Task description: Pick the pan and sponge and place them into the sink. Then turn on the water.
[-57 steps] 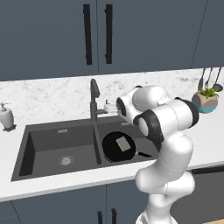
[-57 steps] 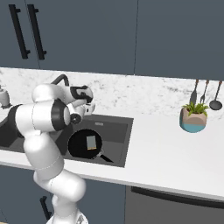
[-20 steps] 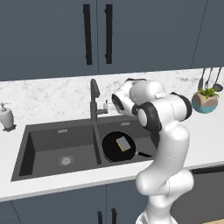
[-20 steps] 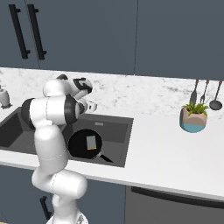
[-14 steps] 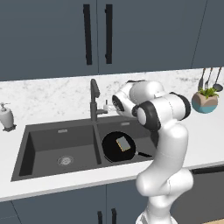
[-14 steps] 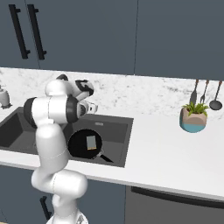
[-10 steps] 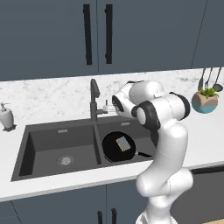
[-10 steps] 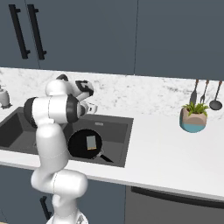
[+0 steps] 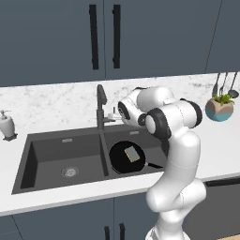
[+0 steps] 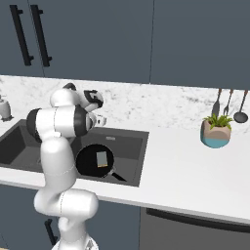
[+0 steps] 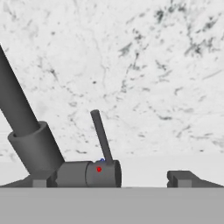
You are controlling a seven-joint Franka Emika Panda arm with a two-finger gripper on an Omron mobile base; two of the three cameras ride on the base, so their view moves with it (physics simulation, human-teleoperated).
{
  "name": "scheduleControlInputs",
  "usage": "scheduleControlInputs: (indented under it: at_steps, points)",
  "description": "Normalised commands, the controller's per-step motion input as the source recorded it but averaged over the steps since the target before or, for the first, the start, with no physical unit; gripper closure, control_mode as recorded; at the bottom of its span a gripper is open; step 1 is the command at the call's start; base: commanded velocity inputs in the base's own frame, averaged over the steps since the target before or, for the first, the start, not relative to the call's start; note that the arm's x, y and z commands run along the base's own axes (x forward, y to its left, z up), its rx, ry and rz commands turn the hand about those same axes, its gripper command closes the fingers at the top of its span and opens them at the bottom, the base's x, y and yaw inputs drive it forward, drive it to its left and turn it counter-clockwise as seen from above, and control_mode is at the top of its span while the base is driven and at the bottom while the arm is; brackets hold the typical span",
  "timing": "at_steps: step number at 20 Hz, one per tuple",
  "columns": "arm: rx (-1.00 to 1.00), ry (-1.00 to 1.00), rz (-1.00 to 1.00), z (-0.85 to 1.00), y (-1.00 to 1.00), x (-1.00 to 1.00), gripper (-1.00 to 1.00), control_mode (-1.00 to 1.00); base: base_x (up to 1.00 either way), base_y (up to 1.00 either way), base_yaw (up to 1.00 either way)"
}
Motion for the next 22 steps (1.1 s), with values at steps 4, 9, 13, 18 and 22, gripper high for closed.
scheduleControlInputs:
  at_steps: [4, 9, 13, 18, 22]
  points:
    - [0.00, 0.00, 0.00, 0.00, 0.03, 0.05, -1.00, -1.00, 0.00, 0.00, 0.00]
    - [0.00, 0.00, 0.00, 0.00, 0.00, 0.08, -1.00, -1.00, 0.00, 0.00, 0.00]
    - [0.00, 0.00, 0.00, 0.00, 0.00, 0.13, -1.00, -1.00, 0.00, 0.00, 0.00]
    - [0.00, 0.00, 0.00, 0.00, 0.00, 0.17, -1.00, -1.00, 0.00, 0.00, 0.00]
    - [0.00, 0.00, 0.00, 0.00, 0.03, 0.19, -1.00, -1.00, 0.00, 0.00, 0.00]
